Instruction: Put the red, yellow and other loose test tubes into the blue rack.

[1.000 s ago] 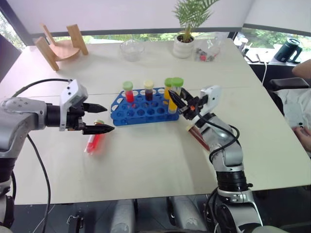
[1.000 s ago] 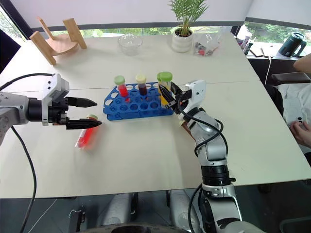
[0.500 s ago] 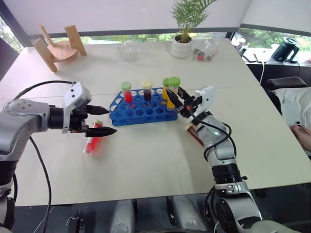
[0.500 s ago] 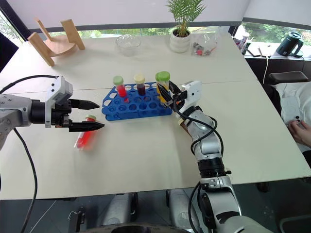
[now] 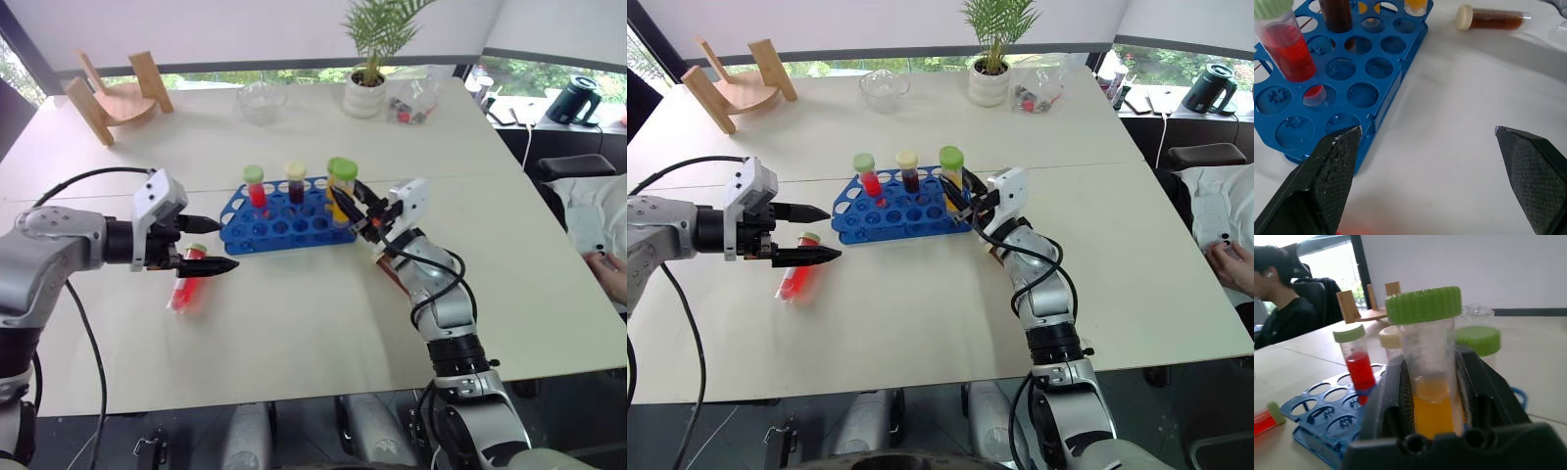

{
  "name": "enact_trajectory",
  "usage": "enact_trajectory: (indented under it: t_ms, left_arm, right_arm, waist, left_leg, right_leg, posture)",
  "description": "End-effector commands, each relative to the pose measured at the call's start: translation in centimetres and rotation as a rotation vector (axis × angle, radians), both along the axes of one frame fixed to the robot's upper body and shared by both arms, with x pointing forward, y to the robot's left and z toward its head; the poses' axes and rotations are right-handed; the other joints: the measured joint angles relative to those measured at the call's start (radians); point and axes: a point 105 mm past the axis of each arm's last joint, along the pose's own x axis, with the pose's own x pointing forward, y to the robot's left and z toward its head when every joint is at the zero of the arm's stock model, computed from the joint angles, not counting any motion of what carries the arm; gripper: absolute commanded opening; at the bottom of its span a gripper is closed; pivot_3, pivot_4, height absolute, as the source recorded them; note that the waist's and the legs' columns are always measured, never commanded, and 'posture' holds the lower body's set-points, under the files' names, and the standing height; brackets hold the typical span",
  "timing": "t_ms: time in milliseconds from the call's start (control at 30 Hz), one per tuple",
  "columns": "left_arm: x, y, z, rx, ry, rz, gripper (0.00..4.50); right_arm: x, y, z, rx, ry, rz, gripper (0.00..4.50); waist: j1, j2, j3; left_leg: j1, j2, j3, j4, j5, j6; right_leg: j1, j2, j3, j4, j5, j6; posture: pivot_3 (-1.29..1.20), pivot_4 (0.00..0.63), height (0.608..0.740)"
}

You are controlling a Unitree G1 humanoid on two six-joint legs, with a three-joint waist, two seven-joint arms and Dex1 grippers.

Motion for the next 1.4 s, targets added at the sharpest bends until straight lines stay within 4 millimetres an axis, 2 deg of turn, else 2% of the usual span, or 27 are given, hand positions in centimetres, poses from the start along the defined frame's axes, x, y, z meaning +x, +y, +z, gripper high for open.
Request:
enact_trajectory:
  t_ms: [33,233,267,333,400,433,467,633,733,767,867,933,1100,1267,1400]
  left_arm:
    - [0.3,0.1,0.9,0.001,-0.054,0.003,4.5]
    - [0.3,0.2,0.9,0.001,-0.057,0.008,4.5]
    - [0.3,0.2,0.8,0.001,-0.058,0.01,4.5]
    - [0.4,0.2,0.6,0.008,-0.058,0.011,4.5]
    - [0.4,0.0,0.5,0.005,-0.056,0.0,4.5]
    - [0.4,-0.2,0.5,-0.002,-0.057,-0.008,4.5]
    - [0.4,-0.4,0.6,-0.007,-0.059,-0.014,4.5]
    - [0.1,-1.1,0.8,-0.004,-0.073,-0.064,4.5]
    - [-0.5,-1.5,0.6,0.041,-0.078,-0.121,4.5]
    - [-0.9,-1.7,0.5,0.061,-0.079,-0.145,4.5]
    - [-1.8,-1.7,-0.1,0.145,-0.091,-0.199,4.5]
    - [-2.0,-1.9,-0.5,0.184,-0.11,-0.213,4.5]
    - [-2.0,-2.3,-1.5,0.261,-0.169,-0.198,4.5]
    - [-2.7,-3.9,-2.7,0.18,-0.155,-0.177,4.5]
    - [-3.4,-4.6,-4.3,0.117,-0.107,-0.143,4.5]
  right_arm:
    - [-0.1,0.5,0.6,-0.016,-0.051,0.014,0.79]
    - [-0.2,0.7,0.7,-0.013,-0.059,0.017,0.79]
    - [-0.3,0.6,0.8,-0.013,-0.061,0.017,1.81]
    - [-0.6,0.4,0.9,-0.02,-0.067,0.017,2.64]
    - [-0.9,0.1,1.1,-0.031,-0.071,0.016,3.84]
    - [-1.1,-0.2,1.5,-0.038,-0.075,0.014,4.28]
    - [-1.3,-0.6,1.8,-0.048,-0.079,0.011,4.44]
    - [-3.3,-3.6,5.8,-0.117,-0.063,0.077,4.44]
    - [-4.6,-6.1,6.6,-0.288,0.07,0.184,4.44]
    - [-4.7,-7.0,6.5,-0.362,0.135,0.2,4.44]
    - [-5.5,-9.6,4.4,-0.618,0.419,0.237,4.44]
    - [-6.2,-10.7,3.4,-0.68,0.608,0.255,4.44]
    - [-5.3,-10.9,2.0,-0.729,0.896,0.205,4.44]
    - [-3.7,-10.7,0.7,-0.774,1.026,0.177,4.44]
    - [-2.5,-10.0,-0.8,-0.821,1.054,0.174,4.44]
  waist:
    - [0.0,0.0,0.0]
    - [0.0,0.0,0.0]
    - [0.0,0.0,0.0]
    - [0.0,0.0,0.0]
    - [0.0,0.0,0.0]
    - [0.002,0.0,0.0]
    - [0.004,0.0,0.0]
    - [0.014,0.0,0.0]
    - [0.023,0.0,0.0]
    - [0.024,0.0,0.001]
    - [0.023,0.0,0.0]
    - [0.02,0.0,0.0]
    - [0.011,0.0,0.001]
    - [0.013,0.0,0.001]
    - [0.015,0.0,0.001]
  left_leg:
    - [0.0,0.0,0.0,0.0,0.0,0.0]
    - [0.0,0.0,0.0,0.0,0.0,0.0]
    - [0.0,0.0,0.0,0.0,0.0,0.0]
    - [0.0,0.0,0.0,0.0,0.0,0.0]
    - [0.0,0.0,0.0,0.0,0.0,0.0]
    - [0.0,0.0,0.0,-0.001,0.0,0.0]
    - [0.0,0.0,0.0,-0.001,0.0,0.0]
    - [-0.001,0.0,0.0,0.001,0.0,0.0]
    - [-0.001,0.0,0.0,0.0,0.0,0.0]
    - [-0.001,0.0,0.0,0.0,0.0,0.0]
    - [0.0,0.0,0.001,0.0,0.0,0.0]
    - [0.001,0.0,0.001,0.0,-0.001,0.002]
    - [0.0,0.001,0.003,0.001,-0.001,0.002]
    - [-0.002,0.001,0.003,0.001,-0.001,0.002]
    - [-0.003,0.001,0.003,0.001,-0.002,0.004]
  right_leg:
    - [0.0,0.0,0.0,0.0,0.0,0.0]
    - [0.0,0.0,0.0,0.0,0.0,0.0]
    - [0.0,0.0,0.0,0.0,0.0,0.0]
    - [0.0,0.0,0.0,0.0,0.0,0.0]
    - [0.0,0.0,0.0,0.0,0.0,0.0]
    - [0.0,0.0,0.0,0.0,0.0,0.0]
    - [0.0,0.0,0.0,0.0,0.0,0.0]
    - [0.0,-0.001,0.0,0.0,0.0,0.0]
    - [0.0,0.0,0.0,0.0,0.0,0.0]
    - [0.0,0.0,0.0,-0.001,0.0,0.0]
    - [0.0,0.0,0.0,-0.001,0.0,0.0]
    - [0.0,0.0,0.001,-0.001,-0.001,-0.001]
    - [-0.001,0.001,0.002,-0.001,-0.001,-0.002]
    - [-0.002,0.0,0.001,-0.002,-0.001,-0.001]
    - [-0.004,0.0,0.001,-0.002,-0.001,-0.001]
  posture:
    - [0.0,0.15,0.74]
    - [0.0,0.15,0.74]
    - [0.0,0.15,0.74]
    - [0.0,0.15,0.74]
    - [0.0,0.15,0.74]
    - [0.0,0.15,0.74]
    - [0.0,0.15,0.74]
    - [0.0,0.15,0.74]
    - [0.0,0.15,0.74]
    - [0.0,0.15,0.74]
    - [0.0,0.15,0.74]
    - [0.0,0.15,0.74]
    - [0.0,0.15,0.74]
    - [0.0,0.15,0.74]
    - [0.0,0.15,0.74]
